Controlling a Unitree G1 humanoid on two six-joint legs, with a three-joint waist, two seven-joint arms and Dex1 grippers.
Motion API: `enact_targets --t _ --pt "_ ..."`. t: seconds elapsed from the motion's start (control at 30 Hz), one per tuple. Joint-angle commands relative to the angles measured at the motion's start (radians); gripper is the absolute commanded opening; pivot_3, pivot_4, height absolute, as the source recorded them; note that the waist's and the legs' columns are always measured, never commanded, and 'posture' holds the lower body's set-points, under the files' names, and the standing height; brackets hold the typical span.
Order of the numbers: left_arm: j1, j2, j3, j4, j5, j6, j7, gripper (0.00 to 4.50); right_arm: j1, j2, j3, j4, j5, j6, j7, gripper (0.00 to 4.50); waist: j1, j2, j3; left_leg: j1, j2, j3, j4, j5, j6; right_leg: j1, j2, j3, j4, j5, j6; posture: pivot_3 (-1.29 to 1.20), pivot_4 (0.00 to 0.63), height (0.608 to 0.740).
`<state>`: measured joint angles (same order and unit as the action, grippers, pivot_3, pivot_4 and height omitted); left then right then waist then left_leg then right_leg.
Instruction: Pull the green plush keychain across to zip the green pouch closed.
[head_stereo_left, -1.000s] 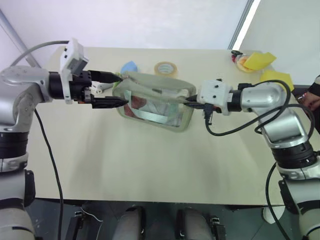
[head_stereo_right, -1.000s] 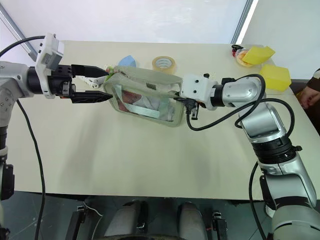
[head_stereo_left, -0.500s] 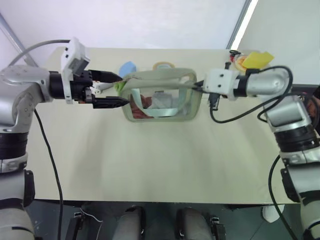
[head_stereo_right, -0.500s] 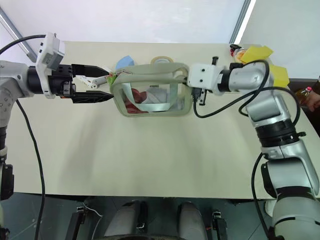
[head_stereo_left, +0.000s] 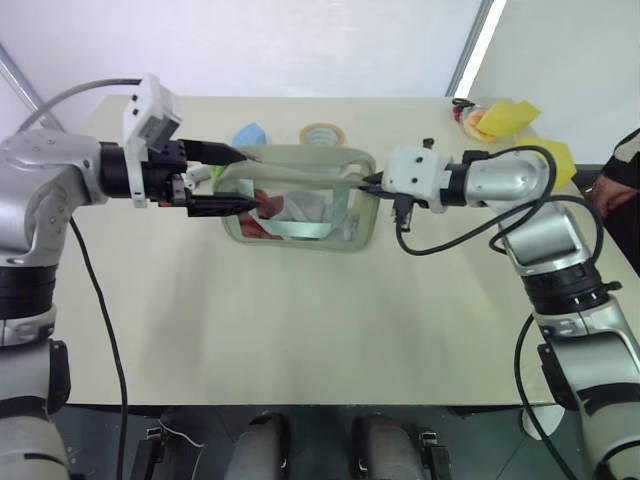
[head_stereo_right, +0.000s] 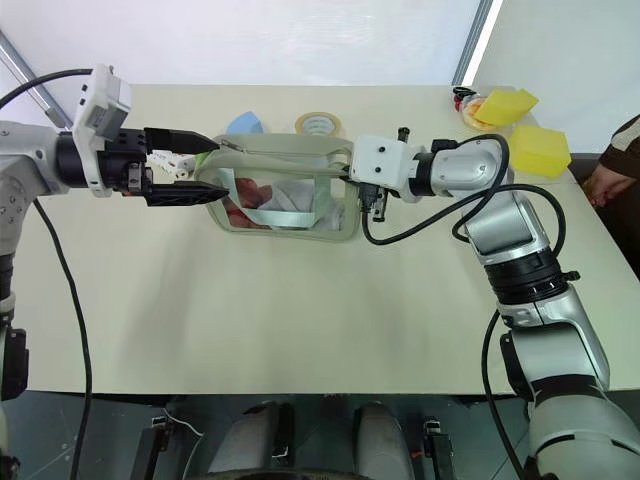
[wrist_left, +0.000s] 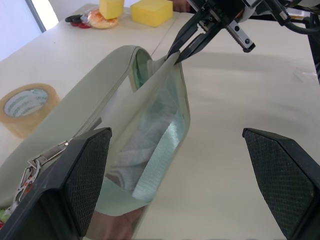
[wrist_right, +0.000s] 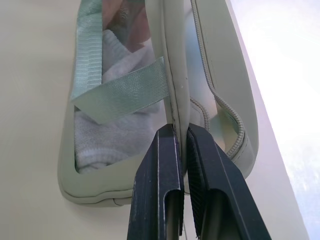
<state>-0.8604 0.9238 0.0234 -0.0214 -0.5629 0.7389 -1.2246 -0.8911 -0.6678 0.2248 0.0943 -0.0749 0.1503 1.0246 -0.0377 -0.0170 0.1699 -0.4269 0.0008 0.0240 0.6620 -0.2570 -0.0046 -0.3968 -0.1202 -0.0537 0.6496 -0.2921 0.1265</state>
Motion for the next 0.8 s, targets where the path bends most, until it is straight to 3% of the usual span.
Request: enact_targets --t 0.03,0.13,0.23,0.57,0.8 --pt "-0.007 0.014 0.037 -0.021 -0.012 -0.007 -0.002 4.5 -0.02 -0.003 -0.011 -0.01 -0.001 -0.006 -0.003 0.75 0.001 0.0 0.0 0.0 0.0 0.0 0.0 0.0 0.0 0.0 0.0 0.0 0.0 0.0 0.0 0.0 0.15 0.74" --pt "-0.003 0.022 0.048 -0.011 -0.01 -0.004 0.004 4.5 0.003 -0.023 -0.014 -0.048 0.008 0.009 0.021 1.99 0.002 0.0 0.0 0.0 0.0 0.0 0.0 0.0 0.0 0.0 0.0 0.0 0.0 0.0 0.0 0.0 0.15 0.74" --pt "-0.005 0.033 0.079 0.026 -0.007 0.0 0.027 4.5 0.009 -0.045 -0.033 -0.1 0.025 0.046 0.041 3.56 0.003 0.0 0.0 0.0 0.0 0.0 0.0 0.0 0.0 0.0 0.0 0.0 0.0 0.0 0.0 0.0 0.15 0.74" --pt "-0.061 0.168 0.058 0.408 0.188 -0.259 -0.038 4.5 -0.053 0.074 0.009 -0.162 0.052 0.161 -0.012 3.56 -0.004 0.0 0.0 0.0 0.0 0.0 -0.001 0.0 0.0 -0.001 0.0 0.0 0.0 0.0 0.0 0.0 0.15 0.74" --pt "-0.074 0.133 0.057 0.492 0.227 -0.327 -0.044 4.5 -0.028 0.095 0.059 -0.081 -0.009 0.126 -0.046 3.56 0.026 0.0 0.0 -0.001 -0.001 0.001 0.0 0.0 0.0 0.0 0.0 -0.001 0.0 0.0 0.0 0.0 0.15 0.74"
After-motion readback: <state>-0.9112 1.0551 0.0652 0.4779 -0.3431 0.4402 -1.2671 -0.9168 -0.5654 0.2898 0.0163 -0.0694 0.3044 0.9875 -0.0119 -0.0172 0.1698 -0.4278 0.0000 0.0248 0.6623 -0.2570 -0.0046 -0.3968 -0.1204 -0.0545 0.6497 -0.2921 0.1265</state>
